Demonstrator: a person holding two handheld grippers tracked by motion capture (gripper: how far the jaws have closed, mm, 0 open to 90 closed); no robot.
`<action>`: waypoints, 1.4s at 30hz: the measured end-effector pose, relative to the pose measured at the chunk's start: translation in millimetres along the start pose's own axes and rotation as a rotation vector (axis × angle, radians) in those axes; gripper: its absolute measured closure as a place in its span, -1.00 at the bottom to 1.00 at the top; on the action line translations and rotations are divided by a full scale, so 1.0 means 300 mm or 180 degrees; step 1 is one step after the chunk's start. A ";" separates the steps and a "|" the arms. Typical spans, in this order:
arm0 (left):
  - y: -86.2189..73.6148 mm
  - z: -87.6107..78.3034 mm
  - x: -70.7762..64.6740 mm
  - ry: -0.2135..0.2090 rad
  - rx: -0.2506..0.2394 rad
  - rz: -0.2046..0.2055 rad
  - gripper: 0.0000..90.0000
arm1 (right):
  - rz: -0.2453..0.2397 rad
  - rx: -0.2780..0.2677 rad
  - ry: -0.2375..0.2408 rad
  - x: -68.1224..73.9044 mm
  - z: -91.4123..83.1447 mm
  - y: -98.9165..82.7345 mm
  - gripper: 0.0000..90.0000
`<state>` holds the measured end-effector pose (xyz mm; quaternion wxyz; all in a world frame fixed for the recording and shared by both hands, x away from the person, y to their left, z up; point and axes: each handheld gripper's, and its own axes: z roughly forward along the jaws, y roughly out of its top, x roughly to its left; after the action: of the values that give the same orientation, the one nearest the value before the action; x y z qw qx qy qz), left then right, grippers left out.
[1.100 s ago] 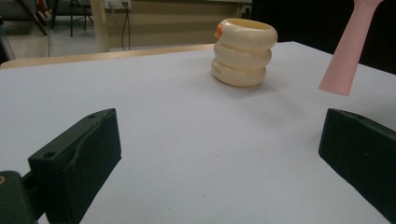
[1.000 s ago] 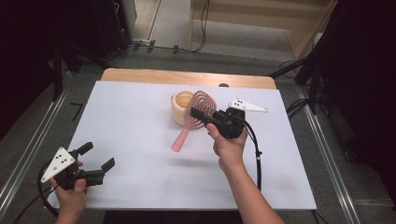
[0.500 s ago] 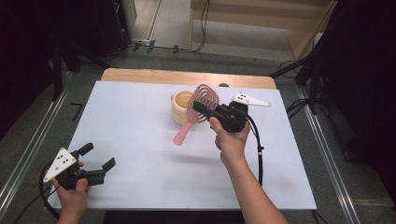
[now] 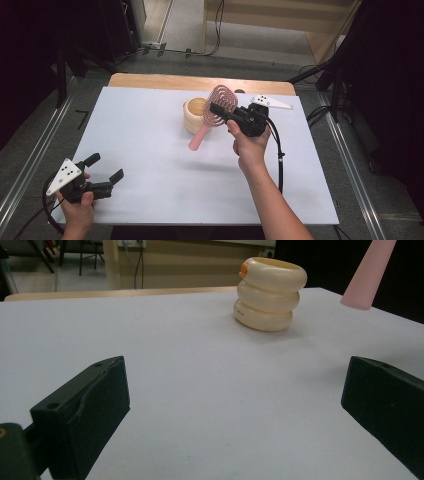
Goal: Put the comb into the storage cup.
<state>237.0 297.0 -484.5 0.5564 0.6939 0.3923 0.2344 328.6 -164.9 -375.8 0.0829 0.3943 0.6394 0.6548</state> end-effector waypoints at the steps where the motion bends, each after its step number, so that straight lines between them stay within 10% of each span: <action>1: 0.000 0.000 0.000 -0.0003 -0.0002 -0.0001 -1.00 | -0.0004 -0.0005 0.0000 -0.001 0.000 0.002 0.39; 42: -0.001 -0.009 0.003 -0.0036 -0.0044 -0.0025 -1.00 | -0.0056 -0.0136 -0.0096 -0.041 0.057 0.148 0.39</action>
<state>235.4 299.4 -484.3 0.5644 0.6898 0.3903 0.2310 365.0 -166.7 -343.0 0.1068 0.3966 0.6275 0.6615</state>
